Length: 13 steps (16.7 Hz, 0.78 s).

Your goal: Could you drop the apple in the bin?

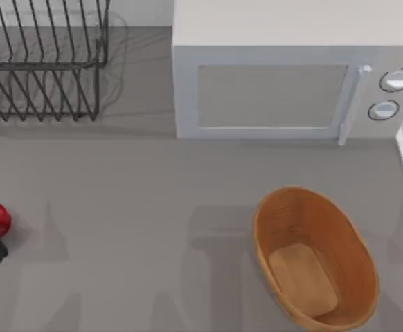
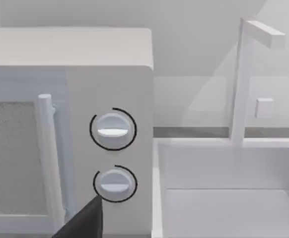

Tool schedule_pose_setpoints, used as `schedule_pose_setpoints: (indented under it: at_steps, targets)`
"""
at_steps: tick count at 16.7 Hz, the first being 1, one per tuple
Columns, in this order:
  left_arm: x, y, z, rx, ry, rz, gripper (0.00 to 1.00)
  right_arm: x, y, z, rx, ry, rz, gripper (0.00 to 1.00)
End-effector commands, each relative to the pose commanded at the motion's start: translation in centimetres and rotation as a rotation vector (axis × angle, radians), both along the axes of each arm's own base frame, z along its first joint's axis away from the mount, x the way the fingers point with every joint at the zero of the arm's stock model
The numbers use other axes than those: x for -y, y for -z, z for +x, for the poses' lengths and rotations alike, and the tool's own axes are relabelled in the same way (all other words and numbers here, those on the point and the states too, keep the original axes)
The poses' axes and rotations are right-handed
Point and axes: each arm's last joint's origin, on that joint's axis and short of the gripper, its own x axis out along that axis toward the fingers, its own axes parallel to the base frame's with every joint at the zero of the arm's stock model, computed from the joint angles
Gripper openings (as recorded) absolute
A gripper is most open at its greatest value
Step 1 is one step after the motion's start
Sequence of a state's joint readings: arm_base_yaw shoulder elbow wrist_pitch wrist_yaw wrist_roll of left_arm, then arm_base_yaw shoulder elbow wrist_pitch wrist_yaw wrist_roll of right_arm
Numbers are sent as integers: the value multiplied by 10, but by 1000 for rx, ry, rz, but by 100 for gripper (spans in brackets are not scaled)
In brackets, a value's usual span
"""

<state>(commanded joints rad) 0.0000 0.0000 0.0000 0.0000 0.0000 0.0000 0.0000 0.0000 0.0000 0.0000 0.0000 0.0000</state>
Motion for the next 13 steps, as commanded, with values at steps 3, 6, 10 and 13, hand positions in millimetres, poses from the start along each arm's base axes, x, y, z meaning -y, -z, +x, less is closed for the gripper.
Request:
schedule_pose_setpoints:
  at_steps: [3, 6, 10, 13]
  targets:
    - [0, -2, 0, -9, -1, 6, 100, 0, 0, 0, 0, 0, 0, 100]
    - [0, -16, 2, -89, -3, 58, 100, 0, 0, 0, 0, 0, 0, 100]
    - [0, -45, 18, -330, 20, 187, 100, 0, 0, 0, 0, 0, 0, 100]
    - [-1, -60, 48, -603, 75, 304, 100, 0, 0, 0, 0, 0, 0, 100]
